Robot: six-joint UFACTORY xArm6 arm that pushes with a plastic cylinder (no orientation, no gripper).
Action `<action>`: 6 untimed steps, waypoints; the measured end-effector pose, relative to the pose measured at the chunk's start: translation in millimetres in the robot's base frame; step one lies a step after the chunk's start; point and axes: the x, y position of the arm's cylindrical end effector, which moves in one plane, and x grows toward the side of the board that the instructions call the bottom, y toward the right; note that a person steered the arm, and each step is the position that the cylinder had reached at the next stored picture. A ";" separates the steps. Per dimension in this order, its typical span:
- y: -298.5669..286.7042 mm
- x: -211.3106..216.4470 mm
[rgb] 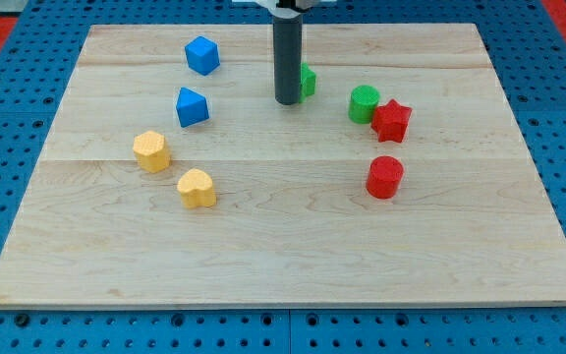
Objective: Separate the green circle and the red star
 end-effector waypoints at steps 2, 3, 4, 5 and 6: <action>-18.1 59.6; -8.0 80.8; 29.9 78.7; 51.5 69.9; 53.7 52.6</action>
